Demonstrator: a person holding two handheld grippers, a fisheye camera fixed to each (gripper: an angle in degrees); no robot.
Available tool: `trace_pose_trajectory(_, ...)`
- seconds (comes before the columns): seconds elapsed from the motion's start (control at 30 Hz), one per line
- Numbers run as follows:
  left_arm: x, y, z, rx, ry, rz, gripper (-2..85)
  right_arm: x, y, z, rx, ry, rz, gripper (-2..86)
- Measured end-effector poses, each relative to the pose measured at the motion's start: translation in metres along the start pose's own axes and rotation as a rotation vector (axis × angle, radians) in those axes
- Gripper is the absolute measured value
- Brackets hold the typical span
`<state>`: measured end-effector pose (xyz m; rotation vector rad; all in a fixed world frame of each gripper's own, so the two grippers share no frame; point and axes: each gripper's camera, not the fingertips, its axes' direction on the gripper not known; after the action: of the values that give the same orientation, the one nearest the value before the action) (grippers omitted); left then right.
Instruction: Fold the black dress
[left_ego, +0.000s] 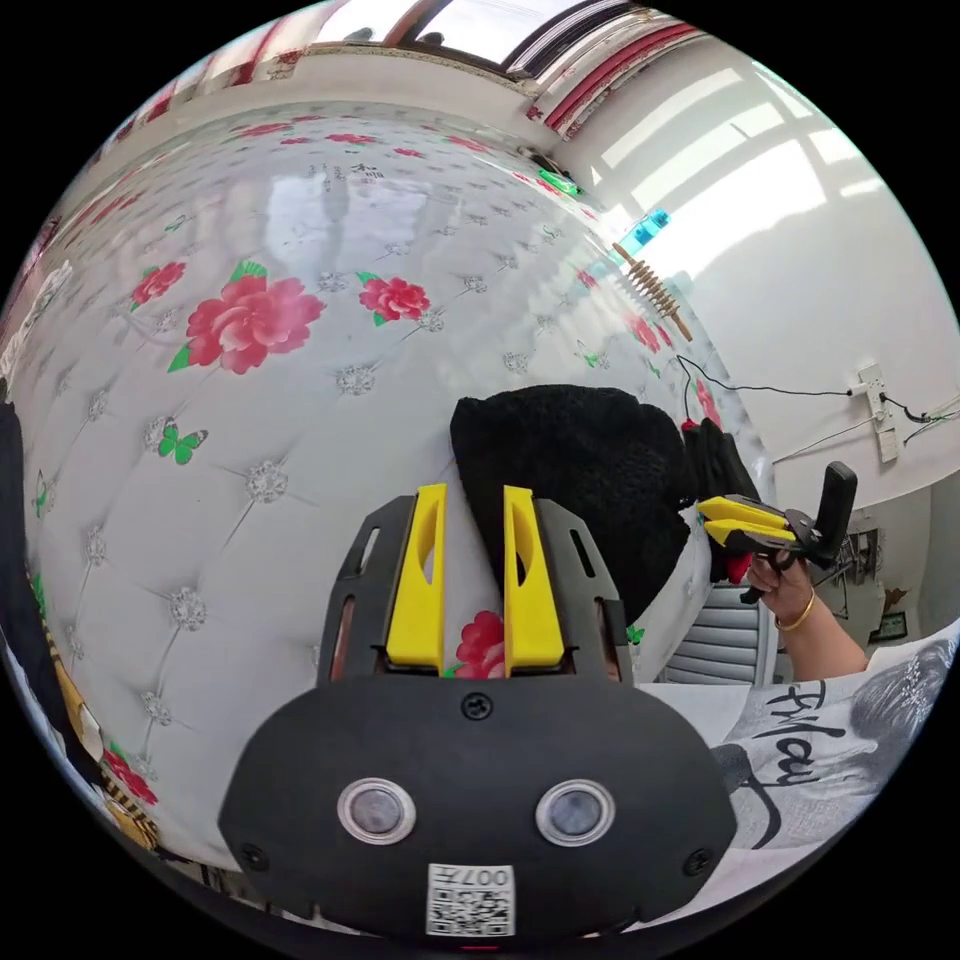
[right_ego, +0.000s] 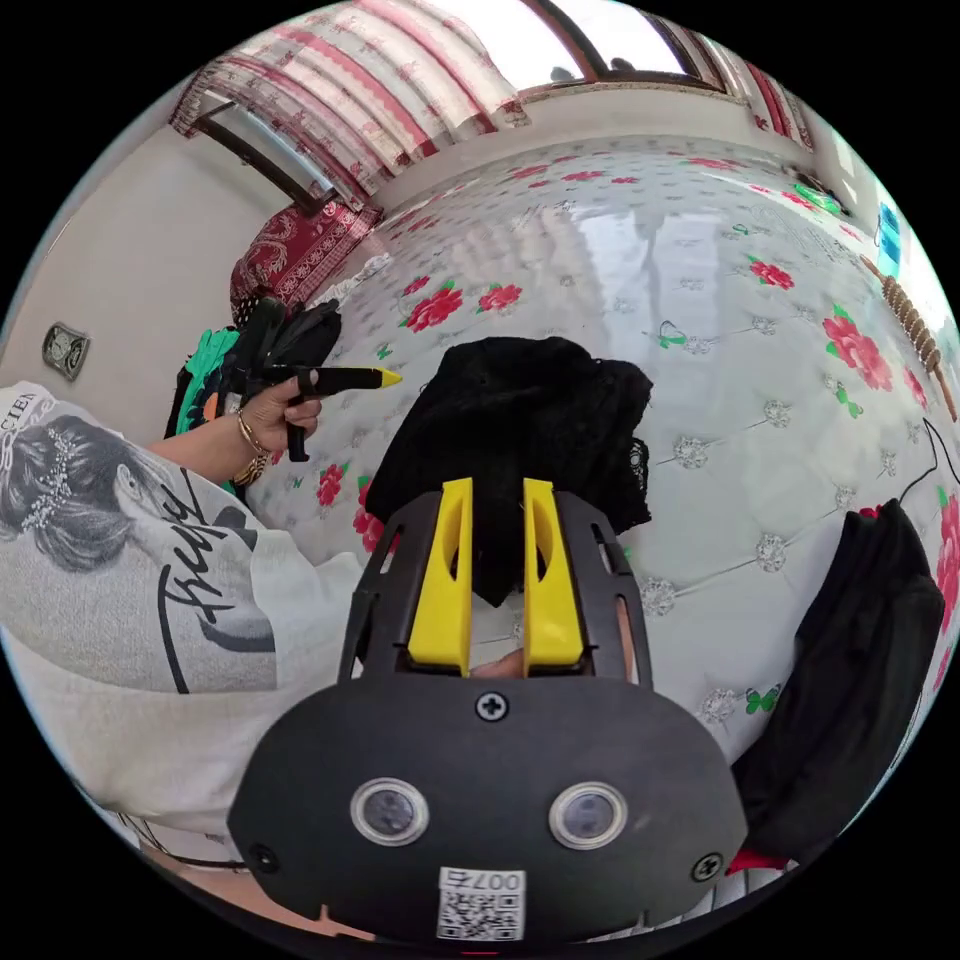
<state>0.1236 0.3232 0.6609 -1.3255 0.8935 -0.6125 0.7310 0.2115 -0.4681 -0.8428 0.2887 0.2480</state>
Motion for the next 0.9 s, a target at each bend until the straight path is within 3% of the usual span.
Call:
trace_pose_trajectory(0.23,-0.02,-0.003,-0.004,-0.017,0.092,-0.036,9.6,0.008,0.019,0.044,-0.171,0.047,-0.11,0.5)
trace_pose_trajectory(0.4,-0.031,-0.012,-0.004,-0.038,0.09,-0.016,9.8,0.041,0.064,0.042,-0.169,-0.049,0.018,0.8)
trace_pose_trajectory(0.63,-0.05,-0.03,0.012,-0.088,0.19,-0.048,13.5,0.097,0.112,-0.003,0.26,-0.252,0.4,11.7)
trace_pose_trajectory(0.83,-0.067,-0.051,0.027,-0.143,0.319,-0.096,15.9,0.127,0.115,0.043,0.168,-0.338,0.548,18.9)
trace_pose_trajectory(0.9,-0.065,-0.059,0.036,-0.189,0.305,-0.074,14.9,0.124,0.114,0.043,0.193,-0.248,0.554,18.2)
